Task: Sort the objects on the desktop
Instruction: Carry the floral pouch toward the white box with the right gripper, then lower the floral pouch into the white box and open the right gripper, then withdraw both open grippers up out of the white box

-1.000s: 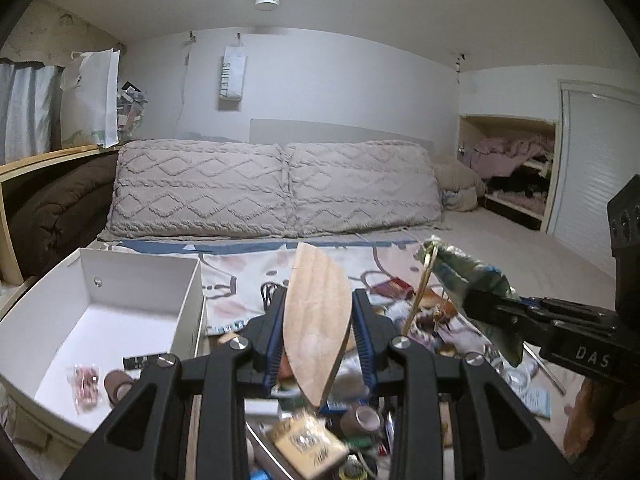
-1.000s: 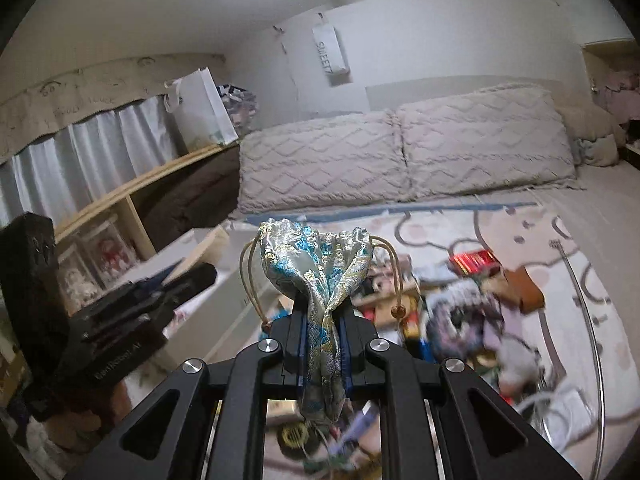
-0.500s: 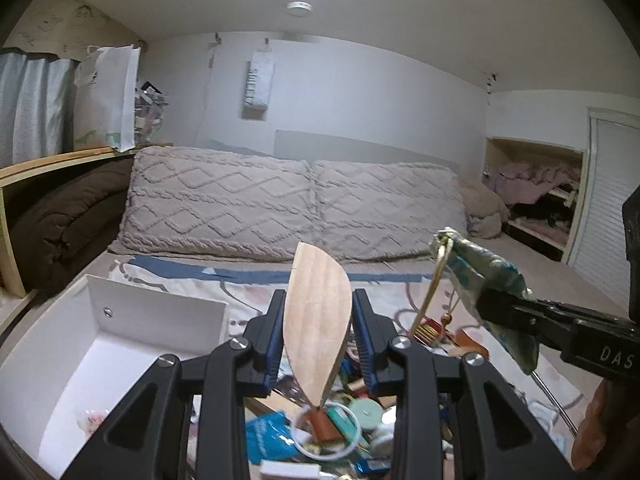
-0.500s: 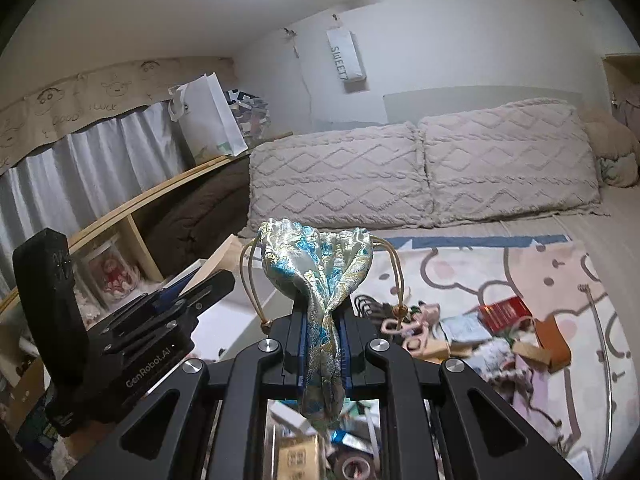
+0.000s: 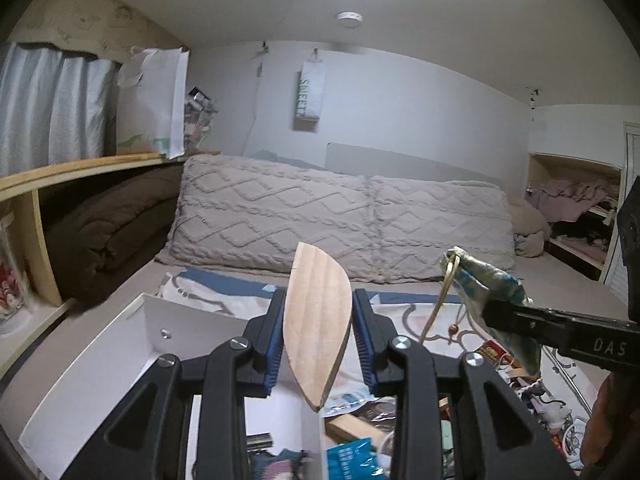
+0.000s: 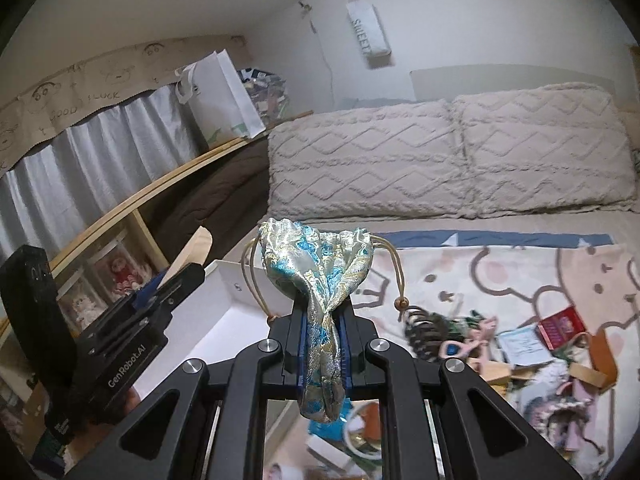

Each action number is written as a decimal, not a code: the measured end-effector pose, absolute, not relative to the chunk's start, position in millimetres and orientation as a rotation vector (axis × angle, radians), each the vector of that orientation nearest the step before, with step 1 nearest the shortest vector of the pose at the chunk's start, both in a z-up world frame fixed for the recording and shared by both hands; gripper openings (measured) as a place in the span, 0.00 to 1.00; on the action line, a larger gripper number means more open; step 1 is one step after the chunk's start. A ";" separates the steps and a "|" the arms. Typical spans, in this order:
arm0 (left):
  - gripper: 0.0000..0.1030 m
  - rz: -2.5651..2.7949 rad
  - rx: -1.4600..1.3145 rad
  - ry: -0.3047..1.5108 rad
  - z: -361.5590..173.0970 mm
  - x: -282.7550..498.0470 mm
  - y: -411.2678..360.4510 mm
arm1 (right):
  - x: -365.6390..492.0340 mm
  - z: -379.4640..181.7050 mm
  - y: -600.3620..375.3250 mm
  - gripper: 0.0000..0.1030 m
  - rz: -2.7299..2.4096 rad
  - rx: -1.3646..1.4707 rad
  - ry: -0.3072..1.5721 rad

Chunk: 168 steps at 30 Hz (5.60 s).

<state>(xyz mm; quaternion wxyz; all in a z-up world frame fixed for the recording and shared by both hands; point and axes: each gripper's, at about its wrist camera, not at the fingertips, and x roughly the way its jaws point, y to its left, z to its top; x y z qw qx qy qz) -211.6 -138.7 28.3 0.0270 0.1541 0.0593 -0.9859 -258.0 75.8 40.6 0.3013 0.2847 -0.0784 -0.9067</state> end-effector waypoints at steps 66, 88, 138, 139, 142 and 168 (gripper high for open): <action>0.31 -2.732 0.607 0.295 -25.1 -193.1 -268.3 | -302.1 -80.6 -190.5 0.13 -2.064 1.293 0.526; 0.57 -2.701 0.616 0.242 -21.3 -188.0 -263.3 | -314.4 -84.1 -180.5 0.96 -2.018 1.403 0.481; 1.00 -2.703 0.549 0.184 -2.8 -151.0 -232.6 | -226.2 -4.7 -66.5 1.00 -2.302 0.794 0.358; 1.00 -2.711 0.547 0.174 -1.8 -149.8 -229.0 | -224.1 -3.6 -64.1 1.00 -2.306 0.786 0.356; 1.00 -2.729 0.533 0.140 2.1 -144.1 -217.5 | -215.2 -0.9 -56.4 1.00 -2.333 0.736 0.369; 1.00 -2.759 0.483 0.028 6.4 -44.4 -156.2 | -121.3 17.7 12.6 1.00 -2.416 0.580 0.319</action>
